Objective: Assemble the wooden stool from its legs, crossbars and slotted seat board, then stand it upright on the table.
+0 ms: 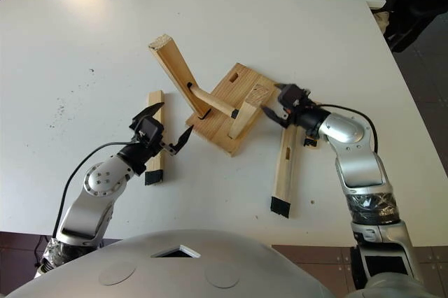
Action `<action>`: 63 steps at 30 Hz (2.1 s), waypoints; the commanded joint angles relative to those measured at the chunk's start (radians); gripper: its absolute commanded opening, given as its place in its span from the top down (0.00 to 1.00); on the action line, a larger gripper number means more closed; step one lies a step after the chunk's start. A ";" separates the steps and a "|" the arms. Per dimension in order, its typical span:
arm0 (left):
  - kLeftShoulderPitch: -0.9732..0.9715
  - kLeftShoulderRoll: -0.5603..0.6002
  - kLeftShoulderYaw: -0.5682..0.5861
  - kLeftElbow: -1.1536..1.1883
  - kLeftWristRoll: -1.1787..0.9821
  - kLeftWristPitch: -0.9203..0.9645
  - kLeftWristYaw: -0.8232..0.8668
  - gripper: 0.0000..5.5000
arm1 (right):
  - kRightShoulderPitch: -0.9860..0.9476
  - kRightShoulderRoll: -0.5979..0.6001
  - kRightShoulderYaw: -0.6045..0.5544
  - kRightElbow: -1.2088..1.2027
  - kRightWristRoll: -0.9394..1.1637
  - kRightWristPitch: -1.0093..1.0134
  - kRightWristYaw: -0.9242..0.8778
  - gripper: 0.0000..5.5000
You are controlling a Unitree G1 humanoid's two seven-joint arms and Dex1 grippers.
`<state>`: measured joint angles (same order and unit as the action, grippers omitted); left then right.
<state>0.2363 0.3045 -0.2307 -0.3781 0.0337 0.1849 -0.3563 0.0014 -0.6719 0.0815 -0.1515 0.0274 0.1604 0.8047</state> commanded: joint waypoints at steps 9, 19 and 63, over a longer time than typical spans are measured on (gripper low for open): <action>-0.099 0.035 -0.026 0.199 0.091 -0.009 -0.001 0.08 | -0.121 -0.126 0.059 0.365 -0.165 -0.309 0.039 0.40; -0.245 0.041 0.013 0.288 0.085 -0.051 -0.006 0.08 | -0.393 0.020 0.009 0.530 -0.126 -0.351 -0.106 0.40; -0.158 0.213 0.007 -0.039 0.077 0.111 -0.244 0.08 | -0.476 -0.186 0.217 0.559 -0.146 -0.461 0.341 0.40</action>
<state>0.0669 0.5176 -0.2037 -0.3843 0.1122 0.2701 -0.5922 -0.4816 -0.8858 0.3183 0.4380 -0.1684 -0.3621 1.1229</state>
